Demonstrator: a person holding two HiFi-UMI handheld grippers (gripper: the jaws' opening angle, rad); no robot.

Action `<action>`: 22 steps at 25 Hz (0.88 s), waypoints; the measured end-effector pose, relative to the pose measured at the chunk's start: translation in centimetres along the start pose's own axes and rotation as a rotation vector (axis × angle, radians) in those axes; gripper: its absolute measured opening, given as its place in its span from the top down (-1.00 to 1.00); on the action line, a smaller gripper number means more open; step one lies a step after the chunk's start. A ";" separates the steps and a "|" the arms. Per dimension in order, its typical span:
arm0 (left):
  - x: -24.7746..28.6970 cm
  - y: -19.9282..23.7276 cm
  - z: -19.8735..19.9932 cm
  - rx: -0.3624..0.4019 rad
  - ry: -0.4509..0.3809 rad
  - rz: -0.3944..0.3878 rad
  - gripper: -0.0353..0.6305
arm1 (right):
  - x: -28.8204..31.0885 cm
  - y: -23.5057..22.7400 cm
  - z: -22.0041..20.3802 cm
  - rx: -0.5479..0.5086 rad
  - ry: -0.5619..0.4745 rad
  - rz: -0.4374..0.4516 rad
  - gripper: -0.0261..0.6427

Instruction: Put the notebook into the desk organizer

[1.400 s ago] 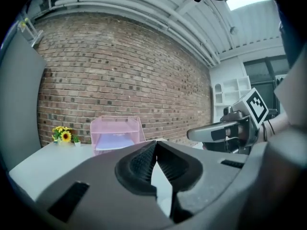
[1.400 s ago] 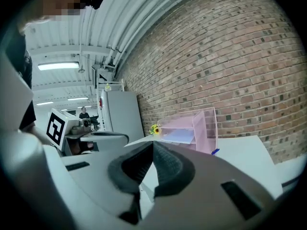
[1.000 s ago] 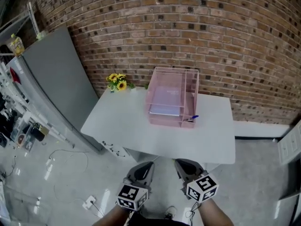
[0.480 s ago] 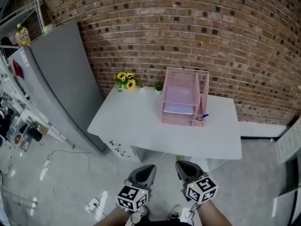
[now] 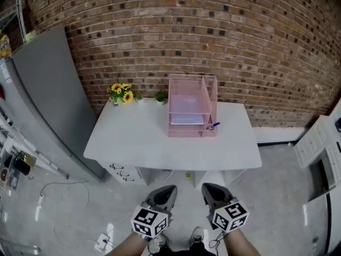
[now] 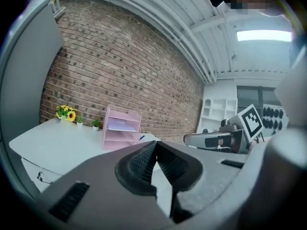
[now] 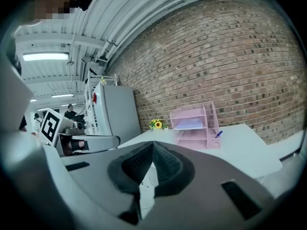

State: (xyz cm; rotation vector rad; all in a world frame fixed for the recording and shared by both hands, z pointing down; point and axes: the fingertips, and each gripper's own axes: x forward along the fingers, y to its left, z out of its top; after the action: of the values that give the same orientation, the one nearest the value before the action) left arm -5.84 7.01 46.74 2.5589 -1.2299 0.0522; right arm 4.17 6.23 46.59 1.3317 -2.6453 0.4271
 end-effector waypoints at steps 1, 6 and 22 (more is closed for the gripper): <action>0.1 -0.2 0.0 -0.001 0.002 -0.011 0.88 | -0.3 -0.1 -0.1 0.004 -0.003 -0.013 0.91; 0.0 -1.0 -0.7 -0.008 0.027 -0.059 0.88 | -1.4 0.0 -0.8 0.026 -0.011 -0.062 0.91; -0.4 -2.4 -1.2 0.009 0.065 -0.115 0.88 | -2.8 0.8 -1.5 0.074 -0.050 -0.103 0.91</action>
State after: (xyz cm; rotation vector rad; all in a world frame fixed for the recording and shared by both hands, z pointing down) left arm -4.16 9.03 47.18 2.6092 -1.0594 0.1156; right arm 5.20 9.24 47.13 1.5116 -2.6092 0.4877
